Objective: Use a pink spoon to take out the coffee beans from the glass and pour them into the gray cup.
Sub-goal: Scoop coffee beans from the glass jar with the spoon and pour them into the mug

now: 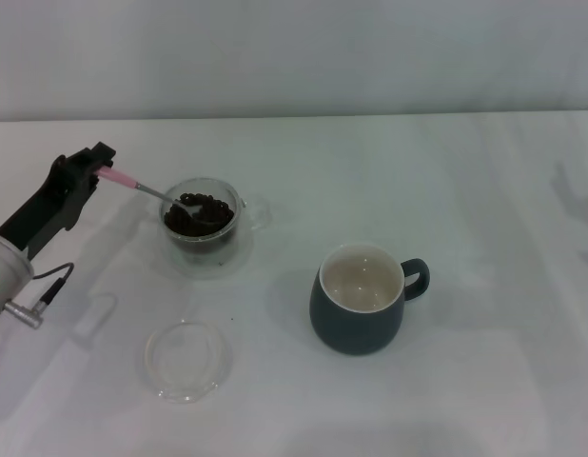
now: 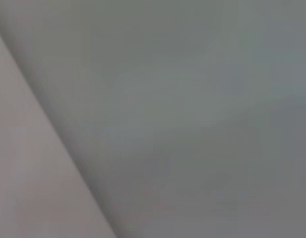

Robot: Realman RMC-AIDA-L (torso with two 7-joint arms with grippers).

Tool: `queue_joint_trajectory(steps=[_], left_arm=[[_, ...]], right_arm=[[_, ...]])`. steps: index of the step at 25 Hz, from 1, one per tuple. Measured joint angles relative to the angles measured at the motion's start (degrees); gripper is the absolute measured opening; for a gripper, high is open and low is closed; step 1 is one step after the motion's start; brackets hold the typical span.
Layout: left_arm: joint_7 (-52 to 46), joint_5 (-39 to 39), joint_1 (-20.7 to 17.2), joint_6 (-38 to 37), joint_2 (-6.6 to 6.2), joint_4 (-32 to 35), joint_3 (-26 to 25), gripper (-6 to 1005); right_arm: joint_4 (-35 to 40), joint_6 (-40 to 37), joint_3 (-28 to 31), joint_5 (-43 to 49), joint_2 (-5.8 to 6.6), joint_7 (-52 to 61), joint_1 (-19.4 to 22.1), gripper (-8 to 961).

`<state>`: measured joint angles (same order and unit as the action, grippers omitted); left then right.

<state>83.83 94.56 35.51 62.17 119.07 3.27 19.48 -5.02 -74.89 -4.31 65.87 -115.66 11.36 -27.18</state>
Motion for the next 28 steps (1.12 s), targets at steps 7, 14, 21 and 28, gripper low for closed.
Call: queue_joint_trajectory(steps=[7, 14, 21, 28], left_arm=[[0.3, 0.3, -1.4, 4.7, -0.13, 0.6, -0.1, 138], [0.1, -0.1, -1.2, 9.4, 0.03, 0.2, 0.3, 139], [0.4, -4.9, 2.0, 11.5, 0.18, -1.2, 0.6, 139], [0.5, -11.4, 6.4, 11.5, 0.18, -1.2, 0.6, 138]], right_arm=[[0.0, -0.1, -0.1, 0.3, -0.09, 0.1, -0.2, 875], [-0.1, -0.3, -0.4, 0.3, -0.10, 1.2, -0.3, 875], [-0.1, -0.4, -0.5, 0.3, -0.09, 1.5, -0.4, 875], [-0.1, -0.4, -0.4, 0.3, -0.10, 1.6, -0.4, 875]])
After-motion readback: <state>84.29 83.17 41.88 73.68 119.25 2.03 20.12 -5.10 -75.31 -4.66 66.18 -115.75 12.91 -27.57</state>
